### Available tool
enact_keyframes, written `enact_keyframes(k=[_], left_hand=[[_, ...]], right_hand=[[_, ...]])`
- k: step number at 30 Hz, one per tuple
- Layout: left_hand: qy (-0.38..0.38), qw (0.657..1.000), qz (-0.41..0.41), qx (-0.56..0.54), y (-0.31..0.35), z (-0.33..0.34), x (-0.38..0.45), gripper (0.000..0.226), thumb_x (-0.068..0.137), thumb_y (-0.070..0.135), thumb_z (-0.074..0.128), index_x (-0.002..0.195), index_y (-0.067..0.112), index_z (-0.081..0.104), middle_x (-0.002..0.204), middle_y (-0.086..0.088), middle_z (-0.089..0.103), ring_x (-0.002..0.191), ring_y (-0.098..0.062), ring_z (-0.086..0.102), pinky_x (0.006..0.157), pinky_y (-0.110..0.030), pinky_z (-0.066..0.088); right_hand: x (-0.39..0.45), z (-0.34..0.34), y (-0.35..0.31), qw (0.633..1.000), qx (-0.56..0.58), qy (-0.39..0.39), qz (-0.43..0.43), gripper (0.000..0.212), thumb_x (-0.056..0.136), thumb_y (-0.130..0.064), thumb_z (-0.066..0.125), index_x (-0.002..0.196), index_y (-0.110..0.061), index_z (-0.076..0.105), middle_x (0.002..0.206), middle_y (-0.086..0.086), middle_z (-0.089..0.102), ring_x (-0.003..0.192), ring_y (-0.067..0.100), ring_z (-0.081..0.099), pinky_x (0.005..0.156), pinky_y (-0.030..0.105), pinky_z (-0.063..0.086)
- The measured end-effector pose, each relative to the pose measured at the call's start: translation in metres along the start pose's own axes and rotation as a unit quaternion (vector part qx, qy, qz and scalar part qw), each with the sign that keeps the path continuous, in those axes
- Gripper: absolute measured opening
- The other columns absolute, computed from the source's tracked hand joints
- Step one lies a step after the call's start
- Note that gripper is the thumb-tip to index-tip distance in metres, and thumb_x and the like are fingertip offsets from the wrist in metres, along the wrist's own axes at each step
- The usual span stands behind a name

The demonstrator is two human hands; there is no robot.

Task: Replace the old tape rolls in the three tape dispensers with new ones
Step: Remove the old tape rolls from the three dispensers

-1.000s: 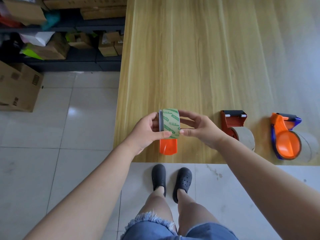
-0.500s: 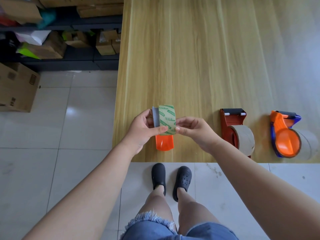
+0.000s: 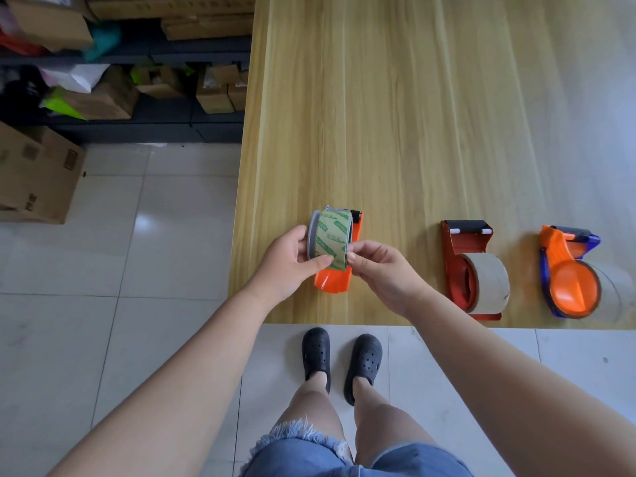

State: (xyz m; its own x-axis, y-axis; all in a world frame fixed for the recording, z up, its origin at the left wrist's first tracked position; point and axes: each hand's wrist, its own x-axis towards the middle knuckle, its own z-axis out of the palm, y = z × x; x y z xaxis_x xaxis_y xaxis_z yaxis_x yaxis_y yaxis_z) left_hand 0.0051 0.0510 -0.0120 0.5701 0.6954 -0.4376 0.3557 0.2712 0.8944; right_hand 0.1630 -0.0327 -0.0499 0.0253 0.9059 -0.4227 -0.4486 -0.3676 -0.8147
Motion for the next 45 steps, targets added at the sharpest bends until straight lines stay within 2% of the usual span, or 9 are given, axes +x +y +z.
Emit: enact_keyframes(k=[4, 9, 14, 20, 26, 29, 32, 38, 45], left_hand=[[0.024, 1.000, 0.000, 0.008, -0.002, 0.001, 0.003, 0.029, 0.079, 0.001, 0.069, 0.101, 0.016, 0.058, 0.093, 0.005, 0.070, 0.080, -0.002, 0.069, 0.076, -0.021, 0.056], [0.047, 0.999, 0.000, -0.007, 0.000, 0.003, 0.008, 0.029, 0.074, 0.002, 0.074, 0.093, 0.020, 0.060, 0.093, 0.003, 0.071, 0.086, -0.013, 0.070, 0.081, -0.031, 0.057], [0.067, 0.997, 0.002, -0.033, 0.003, 0.003, 0.009, 0.028, 0.075, 0.004, 0.074, 0.090, 0.024, 0.061, 0.091, 0.008, 0.070, 0.081, -0.004, 0.069, 0.079, -0.027, 0.057], [0.094, 0.994, 0.013, -0.052, 0.007, 0.010, 0.011, 0.025, 0.077, 0.007, 0.073, 0.091, 0.022, 0.058, 0.093, 0.005, 0.069, 0.088, -0.011, 0.068, 0.076, -0.022, 0.055], [0.175, 0.982, 0.045, 0.049, 0.009, 0.015, 0.012, 0.056, 0.066, 0.019, 0.083, 0.106, 0.018, 0.044, 0.105, 0.009, 0.055, 0.096, -0.013, 0.058, 0.076, -0.016, 0.050], [0.151, 0.981, 0.064, 0.102, 0.008, 0.010, 0.012, 0.079, 0.069, 0.025, 0.080, 0.134, 0.021, 0.035, 0.133, 0.009, 0.039, 0.114, -0.007, 0.045, 0.088, -0.004, 0.040], [0.042, 0.992, 0.048, 0.108, 0.005, 0.001, 0.012, 0.091, 0.068, 0.024, 0.081, 0.143, 0.030, 0.028, 0.153, 0.007, 0.026, 0.137, -0.012, 0.031, 0.108, -0.034, 0.039], [0.010, 0.959, 0.109, 0.263, 0.003, -0.007, 0.017, 0.084, 0.072, 0.010, 0.074, 0.141, 0.024, 0.028, 0.153, 0.007, 0.028, 0.139, -0.010, 0.028, 0.114, -0.033, 0.030], [0.027, 0.948, 0.146, 0.282, 0.005, -0.002, 0.023, 0.072, 0.070, 0.022, 0.078, 0.128, 0.016, 0.036, 0.135, 0.001, 0.043, 0.119, -0.007, 0.042, 0.100, -0.021, 0.037]], right_hand=[[0.000, 0.004, 0.004, 0.999, 0.039, 0.023, 0.002, 0.050, 0.054, -0.049, 0.084, 0.081, -0.011, 0.066, 0.088, 0.010, 0.064, 0.079, 0.017, 0.059, 0.074, 0.024, 0.047], [-0.003, 0.012, -0.001, 0.996, 0.070, 0.060, -0.008, 0.007, 0.088, -0.013, 0.056, 0.086, -0.008, 0.060, 0.080, -0.002, 0.070, 0.064, 0.003, 0.061, 0.065, 0.017, 0.047], [-0.004, 0.013, -0.008, 0.995, 0.002, 0.102, -0.001, 0.015, 0.093, -0.010, 0.053, 0.102, -0.013, 0.065, 0.072, -0.010, 0.067, 0.070, 0.010, 0.055, 0.080, 0.028, 0.046], [-0.014, 0.008, -0.010, 0.986, -0.082, 0.141, -0.024, 0.021, 0.093, -0.009, 0.055, 0.109, -0.020, 0.063, 0.091, -0.013, 0.068, 0.073, -0.012, 0.061, 0.064, 0.004, 0.044], [-0.011, 0.005, -0.011, 0.994, -0.038, 0.102, 0.014, 0.021, 0.095, -0.010, 0.051, 0.108, -0.018, 0.066, 0.079, -0.004, 0.063, 0.068, 0.004, 0.055, 0.065, 0.019, 0.044], [-0.008, 0.000, -0.014, 0.998, -0.037, 0.054, 0.023, 0.020, 0.094, -0.012, 0.053, 0.109, -0.016, 0.066, 0.080, -0.004, 0.060, 0.067, 0.005, 0.048, 0.065, 0.019, 0.038], [-0.008, -0.002, -0.019, 0.999, -0.025, 0.023, 0.021, 0.012, 0.090, -0.014, 0.054, 0.097, -0.015, 0.064, 0.086, -0.004, 0.065, 0.062, 0.001, 0.052, 0.059, 0.014, 0.039], [-0.003, -0.007, -0.017, 0.999, 0.022, -0.006, 0.030, 0.037, 0.060, -0.048, 0.082, 0.083, -0.023, 0.069, 0.091, 0.002, 0.063, 0.075, 0.013, 0.048, 0.067, 0.025, 0.034], [-0.004, -0.013, -0.020, 0.999, -0.012, 0.006, 0.034, 0.013, 0.081, -0.022, 0.056, 0.090, -0.015, 0.062, 0.088, -0.007, 0.071, 0.078, 0.010, 0.058, 0.076, 0.026, 0.038]])
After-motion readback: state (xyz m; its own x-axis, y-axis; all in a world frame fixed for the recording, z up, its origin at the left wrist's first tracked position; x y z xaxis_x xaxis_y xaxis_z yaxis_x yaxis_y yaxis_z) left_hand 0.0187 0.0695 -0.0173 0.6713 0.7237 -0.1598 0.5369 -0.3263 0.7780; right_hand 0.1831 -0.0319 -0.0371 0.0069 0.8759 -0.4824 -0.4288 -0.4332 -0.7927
